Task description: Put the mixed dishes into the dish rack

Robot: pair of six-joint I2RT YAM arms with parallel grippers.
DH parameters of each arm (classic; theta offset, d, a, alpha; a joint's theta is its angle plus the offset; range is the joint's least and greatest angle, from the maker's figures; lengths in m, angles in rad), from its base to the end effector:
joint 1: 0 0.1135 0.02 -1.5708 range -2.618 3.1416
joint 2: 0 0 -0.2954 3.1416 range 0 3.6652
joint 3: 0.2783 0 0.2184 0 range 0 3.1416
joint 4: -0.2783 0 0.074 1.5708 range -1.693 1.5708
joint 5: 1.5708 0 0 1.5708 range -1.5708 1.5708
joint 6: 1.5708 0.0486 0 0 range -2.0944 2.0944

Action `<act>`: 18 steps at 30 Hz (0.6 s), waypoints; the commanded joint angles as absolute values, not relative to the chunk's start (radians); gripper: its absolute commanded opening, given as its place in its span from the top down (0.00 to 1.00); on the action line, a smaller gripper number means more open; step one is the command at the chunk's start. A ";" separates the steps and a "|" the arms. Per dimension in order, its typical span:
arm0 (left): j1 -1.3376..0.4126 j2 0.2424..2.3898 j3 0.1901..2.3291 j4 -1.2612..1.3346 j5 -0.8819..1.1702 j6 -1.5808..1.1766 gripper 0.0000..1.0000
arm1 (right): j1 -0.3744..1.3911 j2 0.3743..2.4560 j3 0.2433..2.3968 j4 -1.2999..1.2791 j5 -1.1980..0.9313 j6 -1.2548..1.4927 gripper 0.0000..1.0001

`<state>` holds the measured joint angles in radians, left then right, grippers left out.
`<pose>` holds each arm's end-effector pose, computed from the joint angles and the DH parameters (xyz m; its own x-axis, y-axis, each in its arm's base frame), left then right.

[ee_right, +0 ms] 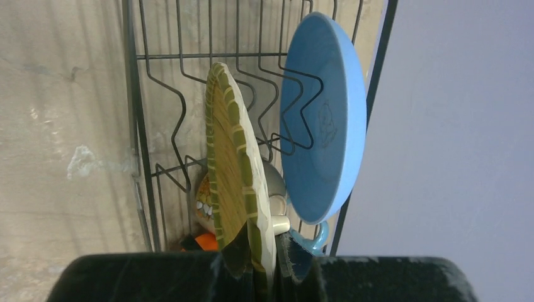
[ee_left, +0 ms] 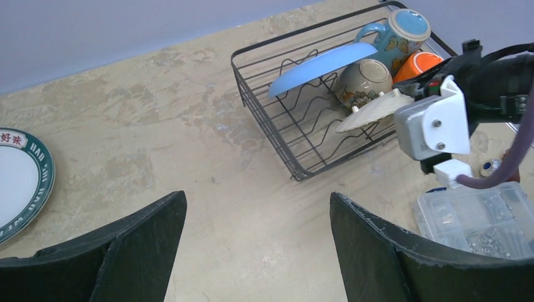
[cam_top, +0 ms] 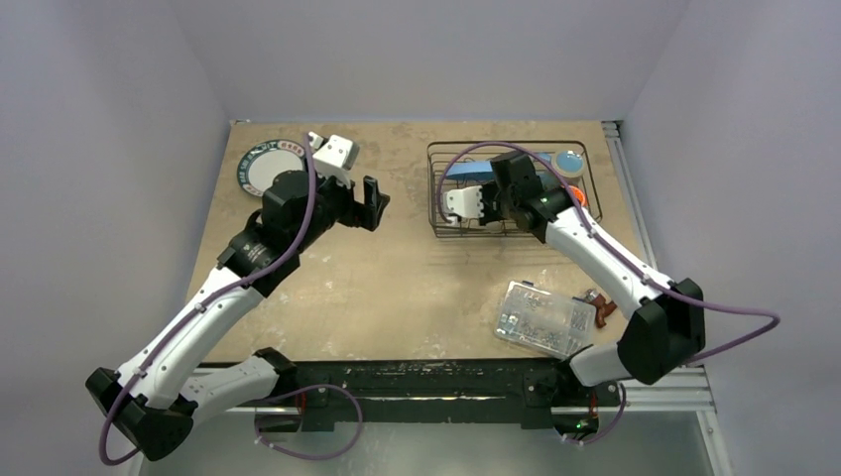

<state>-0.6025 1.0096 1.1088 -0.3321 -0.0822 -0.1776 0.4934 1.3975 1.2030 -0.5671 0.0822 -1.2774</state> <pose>0.1546 -0.1015 0.4158 -0.2753 -0.0243 -0.9610 0.4575 0.8759 -0.1532 0.2444 0.1269 0.3383 0.2260 -0.9617 -0.1551 -0.7032 -0.0509 -0.7092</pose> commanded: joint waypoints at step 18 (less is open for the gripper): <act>-0.599 1.069 1.143 -0.327 -0.005 -0.232 0.18 | 0.505 1.488 1.494 -0.486 0.148 -1.354 1.00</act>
